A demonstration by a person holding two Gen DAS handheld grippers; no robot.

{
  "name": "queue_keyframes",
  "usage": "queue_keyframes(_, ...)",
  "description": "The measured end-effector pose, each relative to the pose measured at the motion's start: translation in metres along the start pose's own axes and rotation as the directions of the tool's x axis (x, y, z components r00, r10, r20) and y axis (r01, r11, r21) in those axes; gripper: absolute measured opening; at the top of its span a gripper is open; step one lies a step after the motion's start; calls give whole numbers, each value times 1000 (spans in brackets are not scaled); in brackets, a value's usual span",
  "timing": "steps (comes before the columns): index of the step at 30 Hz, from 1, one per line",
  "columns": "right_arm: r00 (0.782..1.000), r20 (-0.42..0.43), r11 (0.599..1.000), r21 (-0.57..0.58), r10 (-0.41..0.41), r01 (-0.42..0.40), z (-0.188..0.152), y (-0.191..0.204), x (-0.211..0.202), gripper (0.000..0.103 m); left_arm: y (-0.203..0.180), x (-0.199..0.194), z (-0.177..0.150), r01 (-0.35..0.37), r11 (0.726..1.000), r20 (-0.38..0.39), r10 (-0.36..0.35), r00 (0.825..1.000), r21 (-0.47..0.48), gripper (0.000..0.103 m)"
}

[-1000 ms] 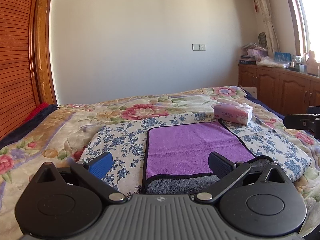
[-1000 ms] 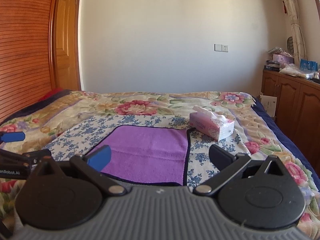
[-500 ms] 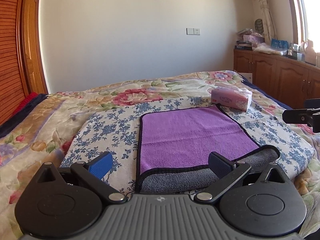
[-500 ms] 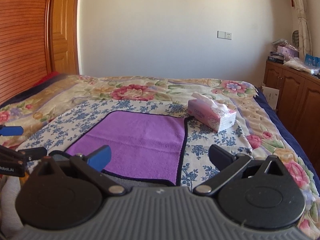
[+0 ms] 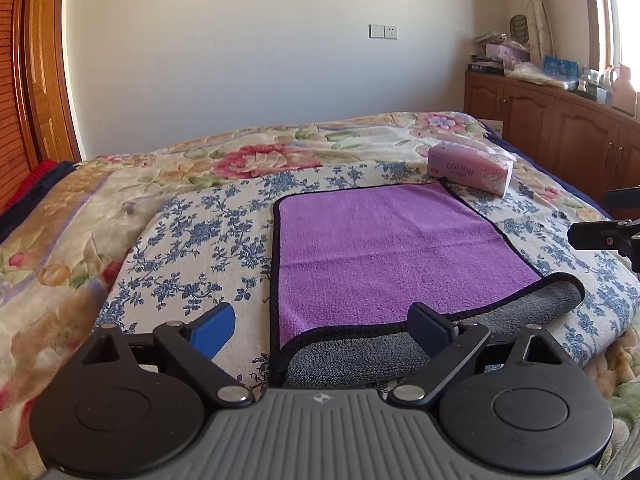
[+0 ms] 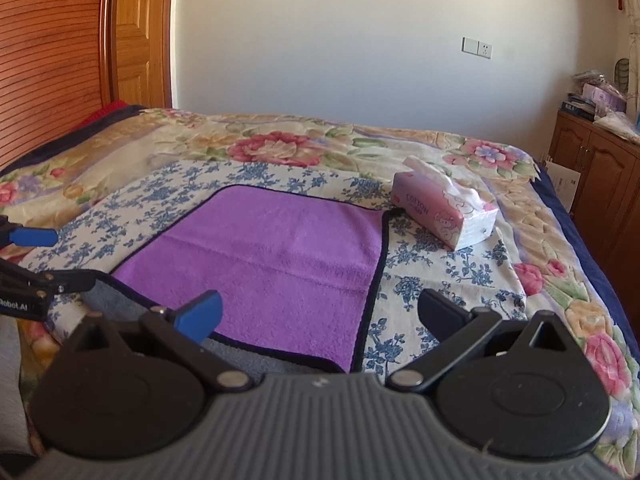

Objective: Fold towel

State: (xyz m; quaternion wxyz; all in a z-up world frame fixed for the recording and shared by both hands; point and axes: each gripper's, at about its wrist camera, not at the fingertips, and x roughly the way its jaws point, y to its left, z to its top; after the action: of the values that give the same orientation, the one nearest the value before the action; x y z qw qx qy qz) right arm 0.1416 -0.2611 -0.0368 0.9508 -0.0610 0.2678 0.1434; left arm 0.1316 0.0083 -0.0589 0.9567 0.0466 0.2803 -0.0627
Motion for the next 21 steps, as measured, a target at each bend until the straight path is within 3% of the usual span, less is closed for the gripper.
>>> queue_keyframes(4,1000,-29,1000,0,4,-4,0,-3,9,103,5,10,-1,22,1000,-40,-22,999,-6,90)
queue_keyframes(8,998,-57,1000,1,11,-11,-1,-6,17,103,9,21,-3,44,999,-84,-46,995,-22,74)
queue_keyframes(10,998,-63,1000,-7,16,-17,-1,-6,20,103,13,23,-3,51,998,-93,-54,994,-34,72)
queue_keyframes(16,993,-111,1000,10,28,-28,-4,-12,34,103,19,31,-3,32,999,-121,-37,992,-44,52)
queue_keyframes(21,986,-163,998,38,47,-41,-8,-15,39,103,25,34,-5,23,998,-140,-32,990,-67,43)
